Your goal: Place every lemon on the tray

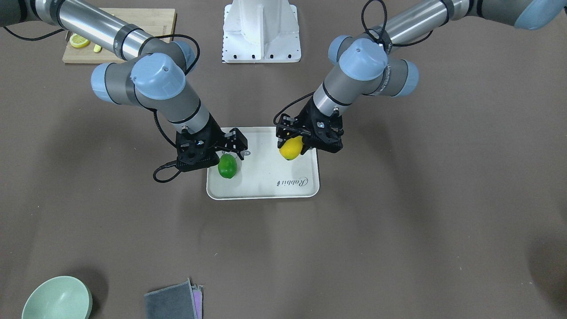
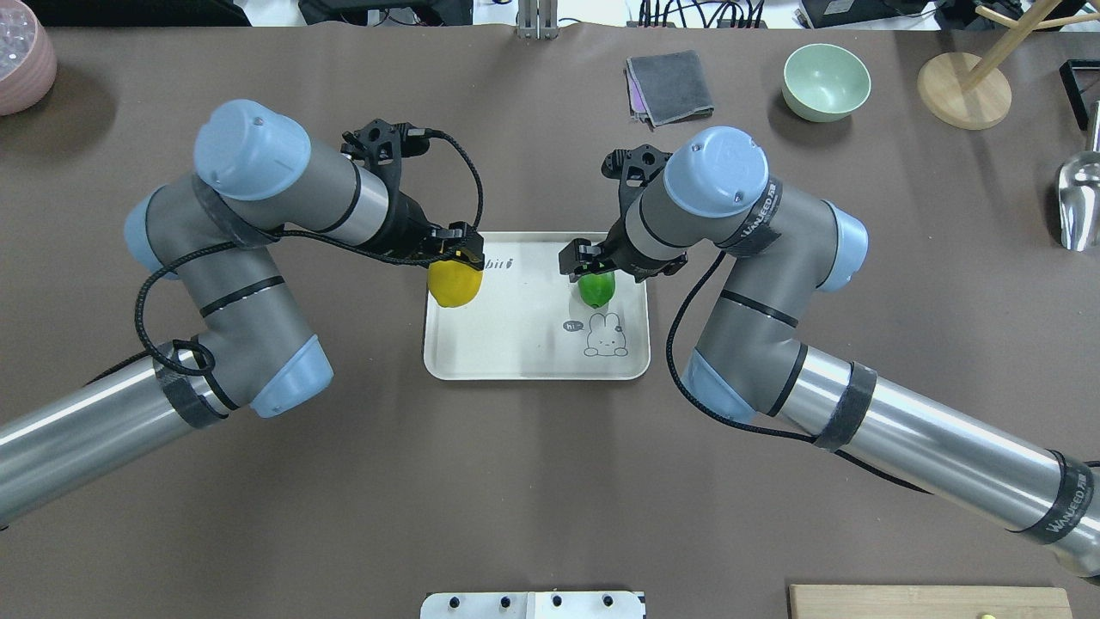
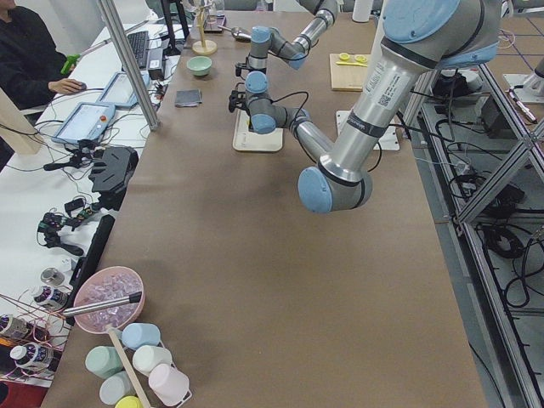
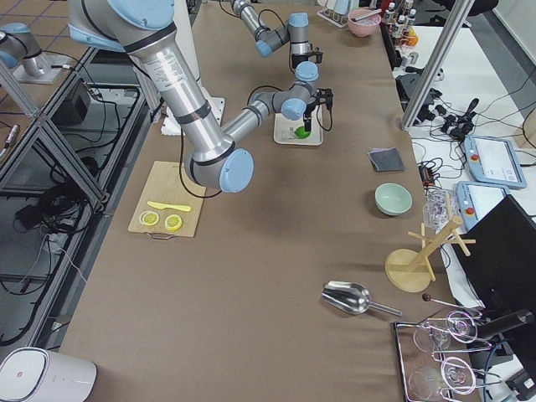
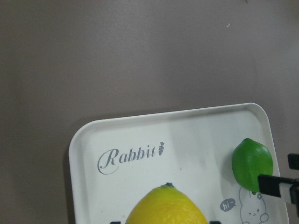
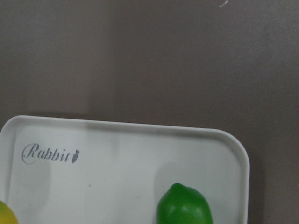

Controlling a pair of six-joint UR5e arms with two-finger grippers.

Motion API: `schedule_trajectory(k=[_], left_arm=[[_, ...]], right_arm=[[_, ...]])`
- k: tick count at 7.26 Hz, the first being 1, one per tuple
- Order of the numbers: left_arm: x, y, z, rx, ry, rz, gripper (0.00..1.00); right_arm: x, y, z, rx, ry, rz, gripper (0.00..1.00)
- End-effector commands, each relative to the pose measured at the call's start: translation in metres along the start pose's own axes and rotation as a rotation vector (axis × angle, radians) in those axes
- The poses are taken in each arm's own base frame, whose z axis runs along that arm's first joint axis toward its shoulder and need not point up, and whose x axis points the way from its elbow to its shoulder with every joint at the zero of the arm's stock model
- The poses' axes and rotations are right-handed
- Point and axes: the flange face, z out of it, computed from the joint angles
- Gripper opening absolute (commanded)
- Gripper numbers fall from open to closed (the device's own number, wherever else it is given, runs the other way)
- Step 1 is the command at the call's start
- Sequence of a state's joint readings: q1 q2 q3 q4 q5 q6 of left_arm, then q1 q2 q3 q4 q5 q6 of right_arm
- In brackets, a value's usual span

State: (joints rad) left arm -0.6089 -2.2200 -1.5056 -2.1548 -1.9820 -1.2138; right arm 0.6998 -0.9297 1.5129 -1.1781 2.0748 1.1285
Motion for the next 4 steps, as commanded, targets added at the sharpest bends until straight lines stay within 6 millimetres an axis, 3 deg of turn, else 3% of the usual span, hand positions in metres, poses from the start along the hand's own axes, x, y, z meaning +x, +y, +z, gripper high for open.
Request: schedule_trajectory(k=[1, 2, 4], left_arm=[[0.01, 0.01, 0.037, 0.035, -0.051, -0.003, 0.0], [0.01, 0.01, 0.04, 0.034, -0.055, 0.001, 0.0], [0.006, 0.008, 0.041, 0.054, -0.07, 0.003, 0.0]], right_arm=[[0.028, -0.03, -0.038, -0.03, -0.041, -0.003, 1.0], [0.04, -0.029, -0.047, -0.031, -0.046, -0.016, 1.0], [0.043, -0.029, -0.054, -0.027, -0.053, -0.03, 1.0]])
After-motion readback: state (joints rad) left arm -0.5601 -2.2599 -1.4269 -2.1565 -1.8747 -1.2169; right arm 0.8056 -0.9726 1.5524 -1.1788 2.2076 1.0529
